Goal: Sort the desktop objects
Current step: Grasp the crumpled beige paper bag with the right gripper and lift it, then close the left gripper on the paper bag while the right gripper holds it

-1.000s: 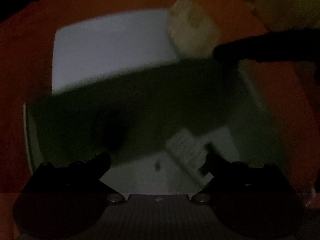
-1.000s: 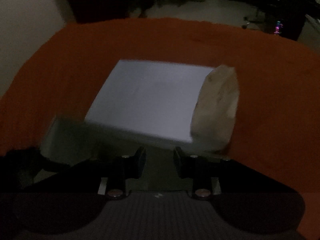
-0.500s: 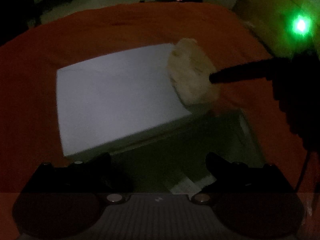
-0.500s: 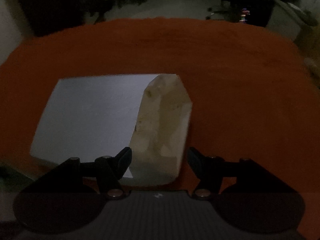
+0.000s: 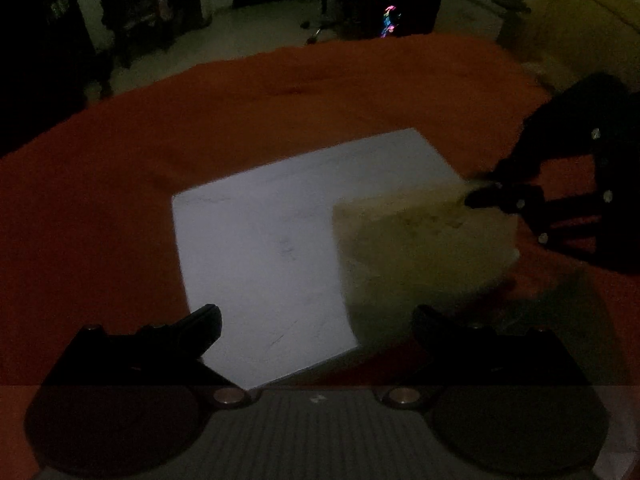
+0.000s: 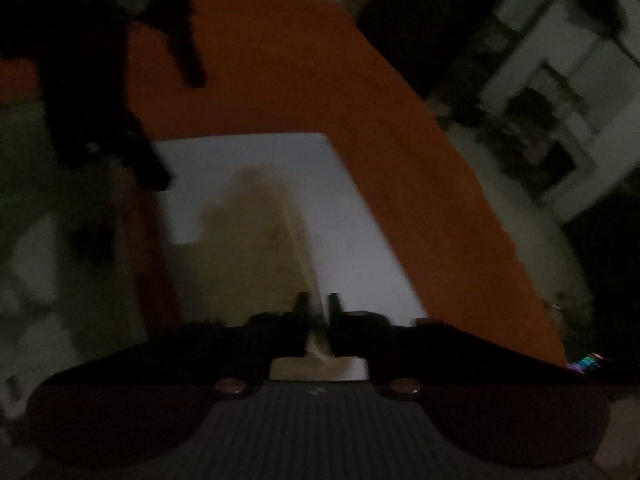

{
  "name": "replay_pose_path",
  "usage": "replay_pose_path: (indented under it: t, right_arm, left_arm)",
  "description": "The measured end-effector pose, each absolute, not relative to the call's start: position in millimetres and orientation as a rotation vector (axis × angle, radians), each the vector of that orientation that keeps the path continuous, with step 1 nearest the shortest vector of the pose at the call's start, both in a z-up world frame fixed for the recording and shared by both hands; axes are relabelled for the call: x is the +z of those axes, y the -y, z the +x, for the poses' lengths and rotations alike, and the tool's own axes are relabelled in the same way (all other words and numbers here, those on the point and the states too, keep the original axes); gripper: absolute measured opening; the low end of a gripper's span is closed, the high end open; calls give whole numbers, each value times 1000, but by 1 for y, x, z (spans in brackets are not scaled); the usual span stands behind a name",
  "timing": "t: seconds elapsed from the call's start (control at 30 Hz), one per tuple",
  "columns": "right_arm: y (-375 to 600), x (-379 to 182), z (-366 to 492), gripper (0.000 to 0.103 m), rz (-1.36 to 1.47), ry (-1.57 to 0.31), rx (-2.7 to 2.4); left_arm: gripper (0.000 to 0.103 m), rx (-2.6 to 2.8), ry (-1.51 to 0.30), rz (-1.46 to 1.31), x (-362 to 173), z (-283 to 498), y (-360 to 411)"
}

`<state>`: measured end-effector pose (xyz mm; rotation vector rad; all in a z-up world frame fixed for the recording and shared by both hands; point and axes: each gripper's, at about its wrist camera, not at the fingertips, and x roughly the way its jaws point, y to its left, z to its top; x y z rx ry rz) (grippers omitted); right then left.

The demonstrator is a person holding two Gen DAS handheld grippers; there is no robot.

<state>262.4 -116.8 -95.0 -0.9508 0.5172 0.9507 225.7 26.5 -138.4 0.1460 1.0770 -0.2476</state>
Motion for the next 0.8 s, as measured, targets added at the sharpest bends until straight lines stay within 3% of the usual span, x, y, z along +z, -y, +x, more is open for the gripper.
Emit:
replay_pose_path:
  t: [0.03,0.1,0.2,0.43,0.8]
  right_arm:
    - [113,-97,263,59,-953,-499,902]
    - [108,-99,263,90,-942,-470,799]
    - [108,-89,260,90,-824,-500,758]
    - [135,-60,273,90,-372,-798,753]
    - [160,-68,301,90,-378,-864,661]
  left_arm:
    - [103,-243,-1084,137,-140,228,-29]
    - [103,-235,-1095,123,-142,231,-33]
    - [103,-233,-1090,129,-144,234,-36]
    - [103,-266,-1128,123,-152,235,-33]
    - [103,-273,-1201,121,-171,241,-7]
